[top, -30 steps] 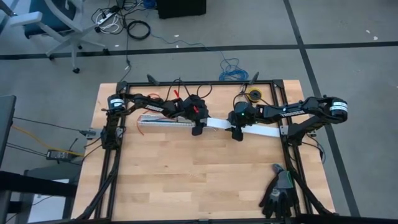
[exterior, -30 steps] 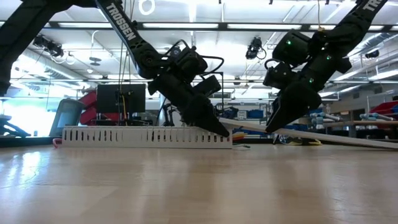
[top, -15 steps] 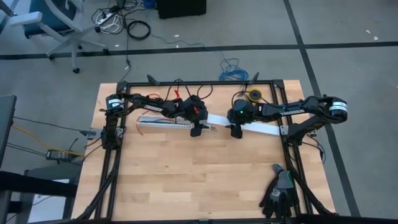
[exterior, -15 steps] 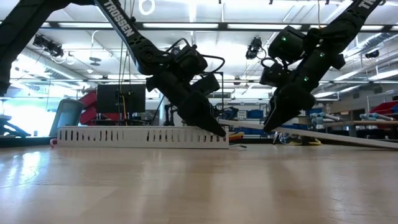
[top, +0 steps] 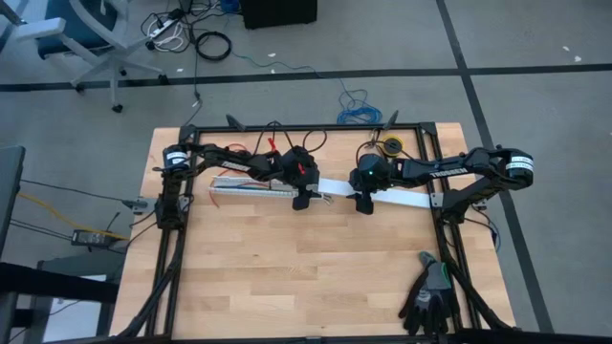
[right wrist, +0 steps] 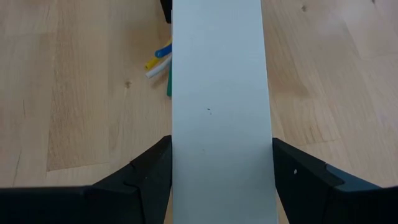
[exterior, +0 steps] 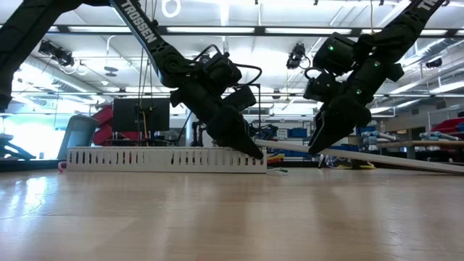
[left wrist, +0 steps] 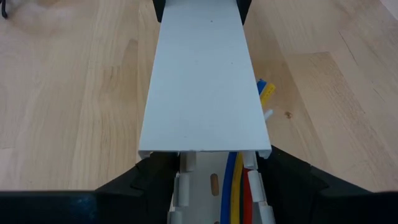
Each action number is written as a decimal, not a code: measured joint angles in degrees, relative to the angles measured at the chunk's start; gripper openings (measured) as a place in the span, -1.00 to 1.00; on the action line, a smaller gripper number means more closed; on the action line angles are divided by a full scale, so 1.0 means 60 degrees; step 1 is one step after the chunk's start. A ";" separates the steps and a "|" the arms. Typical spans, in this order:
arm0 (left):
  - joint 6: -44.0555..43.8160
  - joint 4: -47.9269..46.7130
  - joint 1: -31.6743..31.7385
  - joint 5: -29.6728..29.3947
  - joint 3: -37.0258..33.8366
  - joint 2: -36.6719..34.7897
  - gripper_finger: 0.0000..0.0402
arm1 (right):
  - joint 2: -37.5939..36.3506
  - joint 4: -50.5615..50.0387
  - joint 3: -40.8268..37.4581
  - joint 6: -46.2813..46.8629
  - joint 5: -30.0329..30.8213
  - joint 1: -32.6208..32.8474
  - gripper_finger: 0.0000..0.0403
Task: Ziptie cables
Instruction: Close the white cable duct
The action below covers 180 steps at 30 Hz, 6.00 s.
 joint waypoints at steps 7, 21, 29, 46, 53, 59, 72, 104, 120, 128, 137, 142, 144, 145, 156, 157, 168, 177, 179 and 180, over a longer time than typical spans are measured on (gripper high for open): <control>-0.0017 -0.0168 0.0000 -0.0017 0.0149 -0.0062 0.06 | -0.0004 0.0018 0.0000 0.0028 -0.0008 0.0000 0.16; -0.0298 -0.0584 0.0004 0.0211 0.0235 -0.0095 0.07 | -0.0011 0.0029 0.0004 0.0084 -0.0073 0.0007 0.16; -0.0798 -0.0588 0.0004 0.0222 0.0233 -0.0098 0.37 | -0.0011 0.0036 0.0004 0.0150 -0.0066 0.0007 0.16; -0.1024 -0.0985 -0.0033 0.0007 0.0229 -0.0273 0.67 | -0.0011 0.0037 0.0007 0.0164 -0.0029 0.0007 0.16; -0.0980 -0.0915 -0.0115 -0.0093 0.0006 -0.0440 0.67 | -0.0015 0.0113 0.0007 0.0171 -0.0029 0.0007 0.16; -0.0985 -0.0787 -0.0159 -0.0361 -0.0266 -0.0433 0.67 | -0.0015 0.0219 0.0007 0.0171 -0.0026 0.0007 0.16; -0.0976 -0.0085 -0.0160 -0.0362 -0.0266 -0.0405 0.67 | -0.0018 0.0297 0.0007 0.0175 -0.0029 0.0004 0.16; -0.0991 -0.0209 -0.0178 -0.0361 -0.0255 -0.0386 0.20 | 0.0099 0.0362 0.0007 -0.0124 -0.0290 -0.0171 0.16; -0.1005 -0.0293 -0.0175 -0.0361 -0.0255 -0.0393 0.20 | 0.0334 0.0042 0.0766 -0.0215 -0.0660 -0.0370 0.16; -0.0994 -0.0300 -0.0178 -0.0364 -0.0255 -0.0393 0.20 | 0.0149 -0.0494 0.0783 -0.0209 -0.1187 -0.0528 0.16; -0.0994 -0.0293 -0.0177 -0.0364 -0.0255 -0.0393 0.20 | 0.0310 -0.0632 0.0772 -0.0114 -0.1492 -0.0484 0.16; -0.0994 -0.0282 -0.0178 -0.0364 -0.0255 -0.0393 0.20 | 0.0310 -0.0723 0.0772 -0.0106 -0.1465 -0.0484 0.16; -0.0995 -0.0258 -0.0178 -0.0364 -0.0255 -0.0390 0.20 | 0.0310 -0.0788 0.0772 -0.0121 -0.1450 -0.0484 0.16; -0.0995 -0.0253 -0.0178 -0.0364 -0.0255 -0.0390 0.20 | 0.0310 -0.0819 0.0772 -0.0134 -0.1440 -0.0484 0.16; -0.0998 -0.0220 -0.0177 -0.0368 -0.0255 -0.0386 0.20 | 0.0306 -0.0988 0.0787 -0.0191 -0.1239 -0.0431 0.16; -0.1000 -0.0220 -0.0178 -0.0368 -0.0255 -0.0386 0.20 | 0.0306 -0.0986 0.0787 -0.0197 -0.1242 -0.0418 0.16; -0.1005 -0.0217 -0.0178 -0.0368 -0.0255 -0.0386 0.20 | 0.0306 -0.0915 0.0780 -0.0201 -0.0408 -0.0081 0.26; -0.1005 -0.0217 -0.0176 -0.0372 -0.0259 -0.0386 0.20 | 0.0306 -0.0771 0.0780 -0.0139 -0.0540 -0.0025 0.31; -0.1005 -0.0217 -0.0178 -0.0368 -0.0259 -0.0386 0.20 | 0.0306 -0.0747 0.0780 -0.0142 -0.0554 -0.0025 0.30; -0.1005 -0.0217 -0.0178 -0.0368 -0.0259 -0.0386 0.20 | 0.0306 -0.0719 0.0780 -0.0132 -0.0561 -0.0025 0.29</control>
